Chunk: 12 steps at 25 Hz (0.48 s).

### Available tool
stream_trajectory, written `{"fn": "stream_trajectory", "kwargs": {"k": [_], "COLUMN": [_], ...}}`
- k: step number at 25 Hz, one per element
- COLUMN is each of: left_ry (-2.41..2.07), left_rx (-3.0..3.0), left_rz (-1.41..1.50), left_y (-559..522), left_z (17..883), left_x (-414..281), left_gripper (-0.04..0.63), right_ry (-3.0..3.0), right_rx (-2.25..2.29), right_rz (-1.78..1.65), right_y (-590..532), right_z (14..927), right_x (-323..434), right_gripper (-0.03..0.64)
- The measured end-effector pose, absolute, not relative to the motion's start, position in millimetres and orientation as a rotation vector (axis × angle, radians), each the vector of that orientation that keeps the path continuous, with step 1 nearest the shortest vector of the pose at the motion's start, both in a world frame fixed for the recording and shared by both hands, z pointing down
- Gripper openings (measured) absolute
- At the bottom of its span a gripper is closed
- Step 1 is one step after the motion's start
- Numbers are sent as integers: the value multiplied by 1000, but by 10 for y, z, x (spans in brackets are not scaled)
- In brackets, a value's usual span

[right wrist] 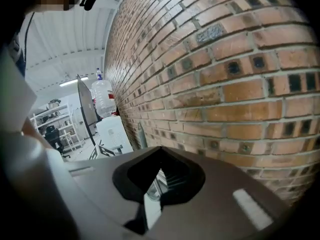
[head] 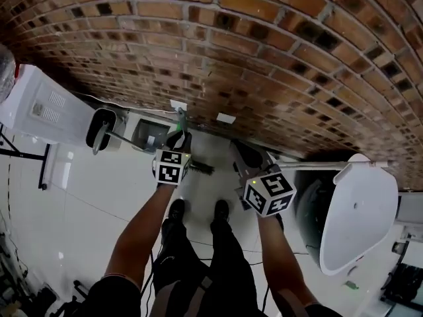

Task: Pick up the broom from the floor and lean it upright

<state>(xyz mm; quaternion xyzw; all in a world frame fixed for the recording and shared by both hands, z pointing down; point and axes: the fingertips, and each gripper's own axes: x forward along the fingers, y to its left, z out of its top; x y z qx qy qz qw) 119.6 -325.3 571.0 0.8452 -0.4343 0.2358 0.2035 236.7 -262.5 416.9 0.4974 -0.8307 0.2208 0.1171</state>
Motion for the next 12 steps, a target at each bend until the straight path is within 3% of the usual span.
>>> {"fn": "stream_trajectory", "kwargs": {"k": [12], "left_ry": [-1490], "left_rx": [2297], "left_rz": [590], "left_y": [-4136], "left_z": [5966], "left_x": [1730], "left_gripper": [81], "right_ry": [-2465], "right_rx": [1286], "right_rz": [606], "right_y": [-3137], "right_z": [4569], "right_x": [2868], "right_gripper": [3]}}
